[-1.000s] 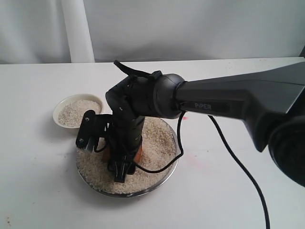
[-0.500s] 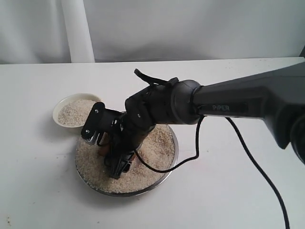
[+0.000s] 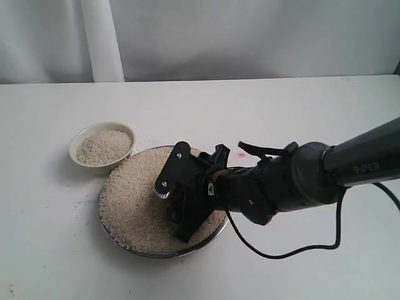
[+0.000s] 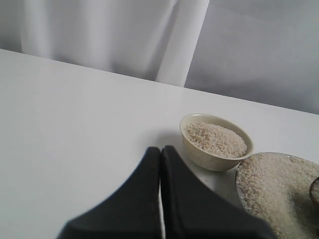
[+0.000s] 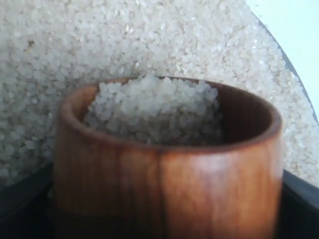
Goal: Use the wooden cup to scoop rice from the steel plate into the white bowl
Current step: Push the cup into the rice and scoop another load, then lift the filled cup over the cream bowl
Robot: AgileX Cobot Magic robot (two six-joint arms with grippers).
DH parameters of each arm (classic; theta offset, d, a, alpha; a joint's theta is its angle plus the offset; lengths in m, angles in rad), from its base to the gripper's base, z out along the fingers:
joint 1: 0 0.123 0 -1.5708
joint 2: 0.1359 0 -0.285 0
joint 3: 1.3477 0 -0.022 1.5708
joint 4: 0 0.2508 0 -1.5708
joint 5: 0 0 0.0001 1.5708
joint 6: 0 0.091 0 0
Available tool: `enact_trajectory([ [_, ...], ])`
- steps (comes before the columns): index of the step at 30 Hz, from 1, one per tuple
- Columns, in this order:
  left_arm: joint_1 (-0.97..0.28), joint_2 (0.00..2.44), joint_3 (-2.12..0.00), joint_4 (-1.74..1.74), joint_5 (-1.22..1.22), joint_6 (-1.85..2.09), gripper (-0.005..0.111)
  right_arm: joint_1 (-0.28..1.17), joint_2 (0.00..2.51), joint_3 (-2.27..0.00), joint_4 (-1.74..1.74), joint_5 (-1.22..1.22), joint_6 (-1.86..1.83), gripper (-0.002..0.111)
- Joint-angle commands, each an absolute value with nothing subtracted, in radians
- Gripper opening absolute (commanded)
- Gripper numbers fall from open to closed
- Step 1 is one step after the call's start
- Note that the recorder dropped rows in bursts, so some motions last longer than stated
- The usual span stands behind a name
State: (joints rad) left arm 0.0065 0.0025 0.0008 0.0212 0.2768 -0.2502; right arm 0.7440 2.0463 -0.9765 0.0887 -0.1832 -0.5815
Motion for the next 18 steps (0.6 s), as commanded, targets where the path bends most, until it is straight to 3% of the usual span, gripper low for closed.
enact_trajectory([
  [1,0.0,0.0,0.0,0.018,0.266,-0.254,0.0,0.734,2.049,-0.951,0.097,-0.267,-0.532,0.0],
  [18,0.0,0.0,0.0,0.018,0.266,-0.254,0.0,0.734,1.911,-0.957,0.034,-0.377,-0.492,0.0],
])
